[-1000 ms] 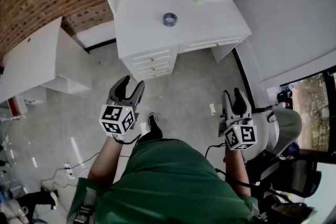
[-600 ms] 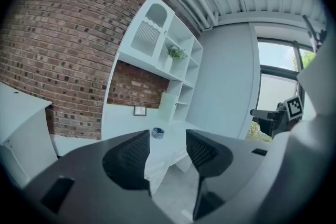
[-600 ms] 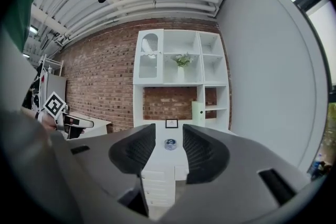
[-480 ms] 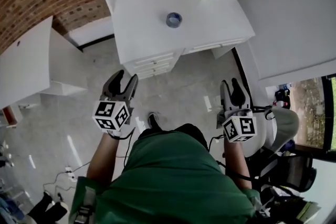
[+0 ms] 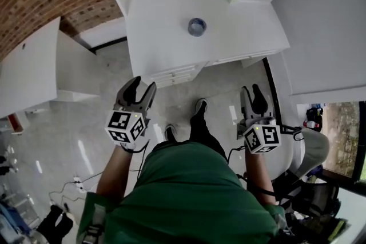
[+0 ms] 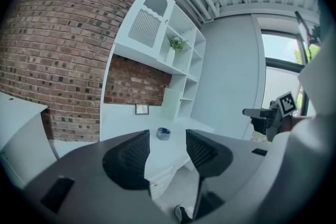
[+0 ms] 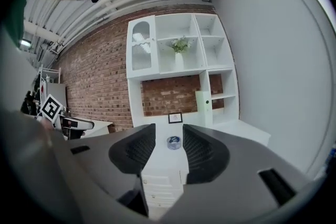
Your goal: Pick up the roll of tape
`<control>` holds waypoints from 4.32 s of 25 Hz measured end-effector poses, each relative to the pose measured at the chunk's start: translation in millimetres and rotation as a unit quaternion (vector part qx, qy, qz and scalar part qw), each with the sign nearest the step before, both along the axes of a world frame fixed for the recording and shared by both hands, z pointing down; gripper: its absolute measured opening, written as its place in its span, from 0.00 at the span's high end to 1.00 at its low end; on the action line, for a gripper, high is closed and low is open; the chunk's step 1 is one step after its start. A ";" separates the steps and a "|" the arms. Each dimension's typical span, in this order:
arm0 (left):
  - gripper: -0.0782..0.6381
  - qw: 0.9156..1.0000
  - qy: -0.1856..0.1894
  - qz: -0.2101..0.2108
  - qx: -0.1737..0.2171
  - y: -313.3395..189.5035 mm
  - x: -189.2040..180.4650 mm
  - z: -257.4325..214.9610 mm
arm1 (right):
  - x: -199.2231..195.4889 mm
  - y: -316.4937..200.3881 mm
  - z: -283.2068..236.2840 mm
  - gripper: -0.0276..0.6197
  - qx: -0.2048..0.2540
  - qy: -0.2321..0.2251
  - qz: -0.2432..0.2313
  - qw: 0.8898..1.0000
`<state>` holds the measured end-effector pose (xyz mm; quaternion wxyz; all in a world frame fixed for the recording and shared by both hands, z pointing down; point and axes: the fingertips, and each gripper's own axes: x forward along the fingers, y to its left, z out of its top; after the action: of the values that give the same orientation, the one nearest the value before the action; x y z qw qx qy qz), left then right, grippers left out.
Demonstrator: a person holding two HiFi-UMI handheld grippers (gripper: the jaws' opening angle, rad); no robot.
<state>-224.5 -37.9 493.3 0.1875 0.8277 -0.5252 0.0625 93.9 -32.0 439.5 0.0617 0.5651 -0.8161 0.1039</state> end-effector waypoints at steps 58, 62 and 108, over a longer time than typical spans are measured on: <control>0.69 0.804 -0.429 0.336 -0.237 -312.5 251.5 255.3 | 224.1 -112.8 105.9 0.75 -0.134 -0.112 0.198 0.965; 0.78 0.793 -0.450 0.340 -0.231 -315.4 251.3 256.4 | 224.6 -108.1 102.6 0.75 -0.131 -0.119 0.204 0.963; 0.80 0.991 0.105 0.085 0.005 -264.0 120.3 -80.1 | 128.9 -226.8 -28.6 0.86 0.011 -0.036 0.069 0.997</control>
<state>-104.2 -301.9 413.2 0.2317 0.8722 -0.4306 -0.0118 222.8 -258.8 411.0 0.0189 0.6168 -0.7779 0.1187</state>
